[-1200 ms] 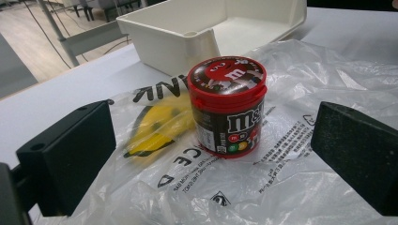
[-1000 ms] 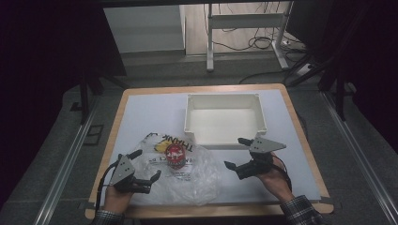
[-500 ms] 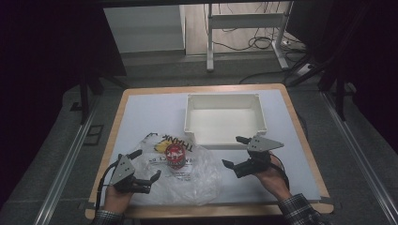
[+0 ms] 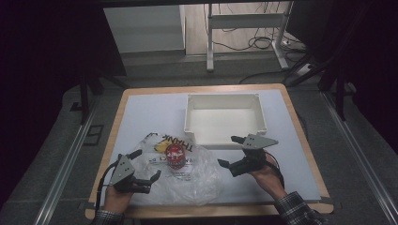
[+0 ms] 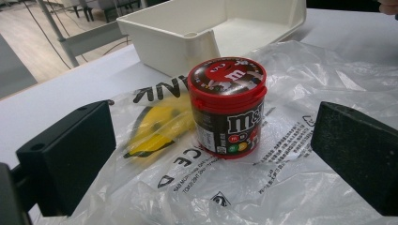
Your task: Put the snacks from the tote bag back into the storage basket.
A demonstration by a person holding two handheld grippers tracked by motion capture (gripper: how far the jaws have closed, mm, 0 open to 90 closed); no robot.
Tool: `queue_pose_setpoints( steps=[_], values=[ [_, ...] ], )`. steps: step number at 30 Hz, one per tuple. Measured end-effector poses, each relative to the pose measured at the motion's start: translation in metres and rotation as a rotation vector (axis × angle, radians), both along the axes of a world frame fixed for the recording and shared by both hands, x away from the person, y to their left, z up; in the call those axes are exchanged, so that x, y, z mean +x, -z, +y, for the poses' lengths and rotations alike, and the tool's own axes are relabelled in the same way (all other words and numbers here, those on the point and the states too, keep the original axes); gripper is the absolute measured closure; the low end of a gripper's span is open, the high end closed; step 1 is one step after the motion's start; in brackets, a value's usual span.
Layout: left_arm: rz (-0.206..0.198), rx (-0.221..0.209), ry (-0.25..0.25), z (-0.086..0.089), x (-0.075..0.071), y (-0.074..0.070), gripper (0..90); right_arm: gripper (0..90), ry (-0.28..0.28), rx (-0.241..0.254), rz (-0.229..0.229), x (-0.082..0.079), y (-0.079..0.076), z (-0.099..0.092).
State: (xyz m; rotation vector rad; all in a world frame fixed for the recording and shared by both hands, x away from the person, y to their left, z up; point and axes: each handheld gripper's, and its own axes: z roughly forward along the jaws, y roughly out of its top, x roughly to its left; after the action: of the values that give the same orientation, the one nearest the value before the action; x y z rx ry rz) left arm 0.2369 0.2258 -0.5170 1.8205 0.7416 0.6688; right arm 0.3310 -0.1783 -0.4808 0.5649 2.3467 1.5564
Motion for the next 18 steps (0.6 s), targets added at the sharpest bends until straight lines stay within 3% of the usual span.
queue_pose_setpoints(
  steps=[11,18],
  values=[
    [-0.001,-0.004,0.002,0.0,0.0,0.0,0.1,0.7,-0.038,-0.026,0.016,0.003,0.002,0.011],
    [-0.001,-0.002,0.004,0.0,0.0,0.0,0.1,0.7,-0.048,-0.015,0.038,0.005,0.002,0.015]
  ],
)
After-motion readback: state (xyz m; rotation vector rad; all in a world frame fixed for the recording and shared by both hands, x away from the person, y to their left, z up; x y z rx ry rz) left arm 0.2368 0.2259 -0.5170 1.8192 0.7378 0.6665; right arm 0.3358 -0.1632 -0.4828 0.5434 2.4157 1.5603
